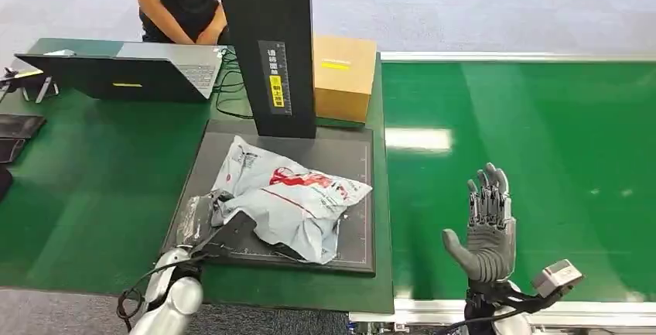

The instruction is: Moved the parcel from conveyor to table for the left to box.

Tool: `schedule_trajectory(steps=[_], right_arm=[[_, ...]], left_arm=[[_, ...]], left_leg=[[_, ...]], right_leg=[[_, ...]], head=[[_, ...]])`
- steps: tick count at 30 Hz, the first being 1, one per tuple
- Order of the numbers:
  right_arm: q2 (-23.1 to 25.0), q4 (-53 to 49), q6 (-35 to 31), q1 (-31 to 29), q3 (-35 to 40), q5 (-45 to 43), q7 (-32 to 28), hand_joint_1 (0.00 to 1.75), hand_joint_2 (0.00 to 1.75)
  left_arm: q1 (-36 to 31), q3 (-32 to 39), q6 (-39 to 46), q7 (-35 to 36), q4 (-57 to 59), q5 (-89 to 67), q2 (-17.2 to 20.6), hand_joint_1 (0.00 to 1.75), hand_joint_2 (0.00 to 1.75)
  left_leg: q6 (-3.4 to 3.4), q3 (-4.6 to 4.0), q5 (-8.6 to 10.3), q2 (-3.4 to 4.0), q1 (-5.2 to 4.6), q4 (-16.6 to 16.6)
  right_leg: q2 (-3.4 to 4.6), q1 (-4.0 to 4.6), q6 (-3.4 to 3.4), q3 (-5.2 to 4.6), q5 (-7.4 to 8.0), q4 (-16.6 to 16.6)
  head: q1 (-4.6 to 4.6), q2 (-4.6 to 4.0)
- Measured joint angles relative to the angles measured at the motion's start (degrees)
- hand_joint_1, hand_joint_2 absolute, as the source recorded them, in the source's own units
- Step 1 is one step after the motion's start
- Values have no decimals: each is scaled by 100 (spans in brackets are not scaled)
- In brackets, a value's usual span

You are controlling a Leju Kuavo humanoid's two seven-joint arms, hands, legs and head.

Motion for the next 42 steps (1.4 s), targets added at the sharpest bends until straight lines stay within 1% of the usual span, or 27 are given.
schedule_trajectory(steps=[5, 8, 10, 13, 15, 18, 19, 20, 21, 22, 23, 24, 25, 26, 32, 35, 40, 42], right_arm=[[0, -4, -48, 26, 0, -28, 2, 0, 175], [-2, -7, -116, 43, 0, -70, 0, 0, 175], [-2, -7, -164, 41, 0, -114, -2, 0, 175], [-2, -4, -225, 35, 0, -166, -4, 0, 175], [-2, -2, -317, 25, 4, -179, -7, 0, 175], [-2, -2, -433, 23, 7, -192, -18, 0, 175], [-2, -2, -453, 23, 7, -194, -22, 0, 175], [-2, -2, -477, 21, 7, -203, -22, 0, 175], [-2, -2, -494, 22, 7, -205, -22, 0, 175], [-2, -2, -516, 23, 7, -208, -24, 0, 175], [-2, -2, -527, 23, 7, -208, -26, 0, 175], [-2, -2, -529, 23, 7, -210, -31, 0, 175], [-2, -2, -549, 22, 7, -210, -33, 0, 175], [-2, -2, -581, 20, 7, -210, -33, 0, 175], [-2, -7, -656, 13, 7, -179, 9, 0, 175], [-2, -28, -656, 11, 7, -146, 13, 0, 175], [-2, -48, -647, 10, 9, -142, 15, 0, 175], [-2, -48, -625, -4, 24, -142, 15, 0, 175]], left_arm=[[-44, 540, 956, -188, -9, 7, 184, 175, 175], [-147, 1071, 1738, -597, -68, 329, 359, 175, 175], [-238, 1458, 2079, -910, -85, 516, 483, 175, 175], [-383, 2124, 2309, -1395, -98, 462, 577, 175, 175], [-581, 2841, 2323, -1841, -105, 36, 573, 175, 175], [-873, 3834, 2325, -2300, -105, -190, 559, 175, 175], [-961, 4137, 2327, -2442, -105, -214, 553, 148, 175], [-1053, 4504, 2327, -2617, -105, -267, 538, 141, 175], [-1104, 4713, 2327, -2700, -105, -302, 524, 141, 175], [-1176, 5045, 2327, -2793, -105, -354, 505, 87, 175], [-1216, 5218, 2329, -2822, -105, -404, 492, 58, 175], [-1273, 5449, 2329, -2848, -105, -496, 468, 58, 175], [-1310, 5639, 2329, -2870, -105, -564, 448, 3, 175], [-1352, 5849, 2334, -2876, -118, -687, 424, 0, 175], [-1516, 6572, 2336, -2894, -435, -1025, 245, 0, 175], [-1534, 6655, 2342, -2894, -444, -983, 157, 0, 175], [-1539, 6624, 2342, -2903, -486, -459, -31, 0, 175], [-1486, 6566, 2345, -2905, -836, -572, -170, 0, 175]], left_leg=[[-3, -1, 2, 2, 5, 0], [-4, -1, 3, 5, 5, 0], [-4, -2, 3, 5, 6, 0], [-4, -4, 3, 3, 6, 0], [-5, -7, 3, 2, 6, 0], [-8, -7, 0, 14, 5, 0], [-8, -8, 0, 15, 6, 0], [-8, -7, 0, 16, 5, 0], [-8, -8, 0, 16, 5, 0], [-8, -9, 0, 15, 5, 0], [-8, -9, 0, 15, 5, 0], [-8, -10, 0, 15, 5, 0], [-9, -11, 0, 14, 5, 0], [-9, -11, -1, 14, 5, 0], [-9, -11, -1, 14, 3, 0], [-9, -11, -1, 8, 3, 0], [-9, -11, -1, 10, 3, 0], [-9, -12, -1, 9, 4, 0]], right_leg=[[0, 4, -2, -2, 0, 3], [3, 5, -4, -4, -1, 6], [2, 5, -10, -5, -4, 10], [0, 5, -10, -6, -5, 12], [0, 5, -10, -7, -5, 13], [11, 3, -13, -14, -2, 14], [11, 4, -13, -16, -2, 14], [11, 3, -14, -16, -2, 14], [10, 3, -14, -17, -2, 13], [10, 3, -14, -18, -3, 13], [9, 4, -14, -18, -3, 13], [9, 3, -14, -19, -3, 13], [9, 4, -14, -19, -3, 13], [9, 4, -15, -19, -4, 13], [9, 1, -14, -20, -3, 13], [3, 1, -14, -19, -3, 12], [4, 2, -14, -18, -3, 13], [4, 3, -14, -18, -3, 13]], head=[[0, 0], [0, 0], [-2, 0], [0, 0], [4, 0], [0, 0], [2, 0], [0, 0], [-2, 0], [0, 0], [0, 0], [0, 0], [0, 0], [0, 0], [0, 0], [0, 0], [0, 0], [-2, 0]])
